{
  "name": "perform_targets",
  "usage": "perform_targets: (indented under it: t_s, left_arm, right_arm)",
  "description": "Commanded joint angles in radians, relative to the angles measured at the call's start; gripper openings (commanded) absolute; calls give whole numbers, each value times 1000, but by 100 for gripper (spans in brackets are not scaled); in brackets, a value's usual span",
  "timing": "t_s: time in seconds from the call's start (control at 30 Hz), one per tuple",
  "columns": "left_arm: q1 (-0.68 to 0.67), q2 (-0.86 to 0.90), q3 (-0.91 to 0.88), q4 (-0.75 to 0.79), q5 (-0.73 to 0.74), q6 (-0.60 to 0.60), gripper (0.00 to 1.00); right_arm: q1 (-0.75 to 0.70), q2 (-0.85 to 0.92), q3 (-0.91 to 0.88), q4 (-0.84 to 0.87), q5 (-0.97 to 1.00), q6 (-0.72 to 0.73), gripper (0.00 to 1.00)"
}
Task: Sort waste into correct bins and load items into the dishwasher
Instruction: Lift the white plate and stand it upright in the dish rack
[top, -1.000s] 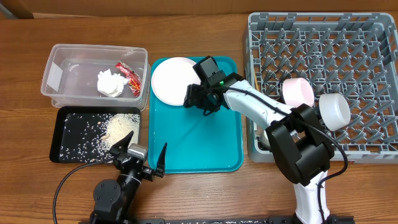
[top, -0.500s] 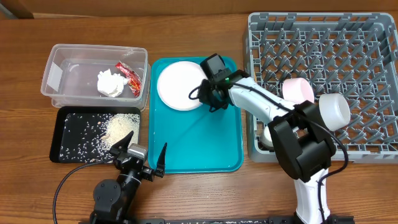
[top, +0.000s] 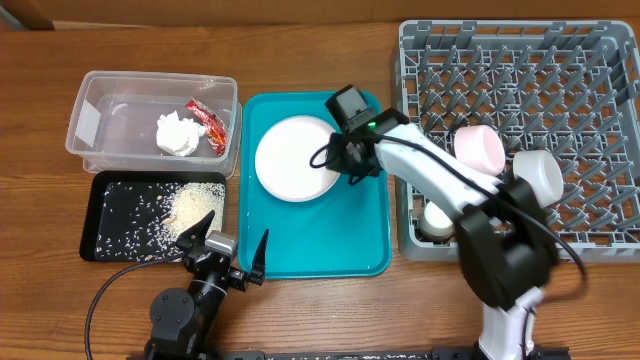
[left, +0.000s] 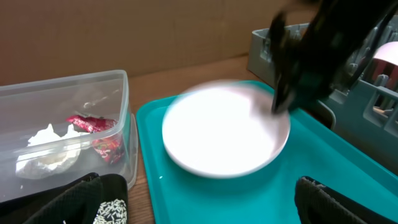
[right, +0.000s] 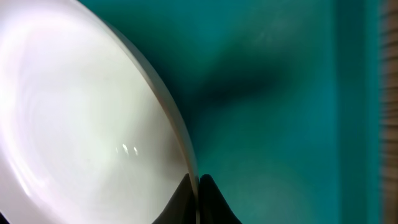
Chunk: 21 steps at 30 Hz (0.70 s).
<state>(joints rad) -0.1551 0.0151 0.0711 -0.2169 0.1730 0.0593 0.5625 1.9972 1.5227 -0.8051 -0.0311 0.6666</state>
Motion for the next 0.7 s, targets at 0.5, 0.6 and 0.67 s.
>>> perform_targets:
  t_s: [0.5,0.6,0.67]
  left_arm:
    - [5,-10,-3,0,11,8,100]
    - [5,-10,-3,0,11,8,100]
    - [5,-10,-3,0,11,8,100]
  right_arm:
    - [-165,-507,6,-177,1097,-278,4]
    - [-204,-444,6,-120,1141,-280,4]
    - [-220,-401,6,-53,1172,-318,4]
